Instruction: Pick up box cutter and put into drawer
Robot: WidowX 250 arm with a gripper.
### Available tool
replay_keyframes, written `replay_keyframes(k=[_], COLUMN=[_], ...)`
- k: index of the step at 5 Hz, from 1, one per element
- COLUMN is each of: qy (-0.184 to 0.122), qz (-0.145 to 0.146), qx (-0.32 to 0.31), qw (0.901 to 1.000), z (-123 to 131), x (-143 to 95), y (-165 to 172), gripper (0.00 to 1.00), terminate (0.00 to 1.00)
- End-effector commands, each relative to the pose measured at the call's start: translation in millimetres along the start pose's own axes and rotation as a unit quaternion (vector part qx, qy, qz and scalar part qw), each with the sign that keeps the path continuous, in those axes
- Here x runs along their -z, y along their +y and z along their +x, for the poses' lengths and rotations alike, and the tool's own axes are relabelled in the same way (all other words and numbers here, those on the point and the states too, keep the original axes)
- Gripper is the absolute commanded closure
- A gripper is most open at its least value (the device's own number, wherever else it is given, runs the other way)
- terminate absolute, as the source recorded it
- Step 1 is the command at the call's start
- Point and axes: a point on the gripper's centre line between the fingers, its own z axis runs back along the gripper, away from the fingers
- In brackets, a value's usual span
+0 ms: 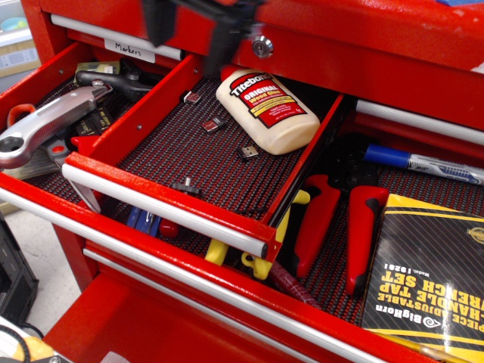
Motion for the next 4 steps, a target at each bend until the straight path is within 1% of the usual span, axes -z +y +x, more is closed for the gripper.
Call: replay_keyframes(k=[1, 2, 3, 4], qy=[-0.035, -0.039, -0.049, -0.059], qz=[0.016, 0.041, 0.051, 0.048], qx=[0.008, -0.005, -0.007, -0.002], qw=[0.9992, 0.9984, 0.9975, 0.9971], z=[-4.6, -7.9, -7.2, -6.5], x=[30.0, 49.5, 65.7, 83.8], y=[47.8, 65.3, 83.4, 98.8], gripper=[0.0, 0.0, 0.0, 0.0], terminate=[0.0, 0.0, 0.0, 0.0])
